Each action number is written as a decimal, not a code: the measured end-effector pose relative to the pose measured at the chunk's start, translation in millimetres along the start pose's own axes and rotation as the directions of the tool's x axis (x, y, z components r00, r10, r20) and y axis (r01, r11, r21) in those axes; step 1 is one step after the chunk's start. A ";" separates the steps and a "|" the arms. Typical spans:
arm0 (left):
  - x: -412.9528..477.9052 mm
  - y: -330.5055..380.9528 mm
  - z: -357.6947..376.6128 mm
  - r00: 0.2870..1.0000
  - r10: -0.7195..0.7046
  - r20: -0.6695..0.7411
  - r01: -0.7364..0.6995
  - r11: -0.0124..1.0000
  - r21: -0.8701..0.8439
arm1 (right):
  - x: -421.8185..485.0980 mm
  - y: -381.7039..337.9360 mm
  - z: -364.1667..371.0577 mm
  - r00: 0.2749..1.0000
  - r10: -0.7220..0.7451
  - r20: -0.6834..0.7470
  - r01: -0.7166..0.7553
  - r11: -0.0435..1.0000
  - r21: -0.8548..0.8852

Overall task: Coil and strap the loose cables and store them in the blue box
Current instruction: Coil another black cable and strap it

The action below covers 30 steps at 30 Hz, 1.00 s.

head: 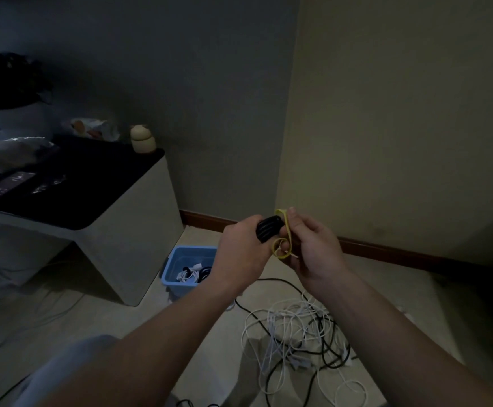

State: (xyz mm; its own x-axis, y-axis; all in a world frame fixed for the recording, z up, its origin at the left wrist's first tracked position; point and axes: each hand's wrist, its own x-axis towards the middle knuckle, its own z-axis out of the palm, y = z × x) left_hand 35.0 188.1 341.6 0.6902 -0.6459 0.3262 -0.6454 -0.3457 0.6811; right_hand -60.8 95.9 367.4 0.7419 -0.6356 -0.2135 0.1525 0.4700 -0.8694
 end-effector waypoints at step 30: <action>5.8 -1.0 -9.6 0.971 0.176 0.162 -0.199 0.970 0.139 | 4.0 2.7 -8.1 1.000 -0.017 -0.003 0.017 1.000 -0.001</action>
State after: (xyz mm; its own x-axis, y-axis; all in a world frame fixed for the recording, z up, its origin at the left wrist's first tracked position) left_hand 42.7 191.3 349.1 0.5035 -0.7983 0.3304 -0.8089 -0.3012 0.5050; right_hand -62.7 89.6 360.6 0.7370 -0.6455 -0.2003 0.1646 0.4588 -0.8731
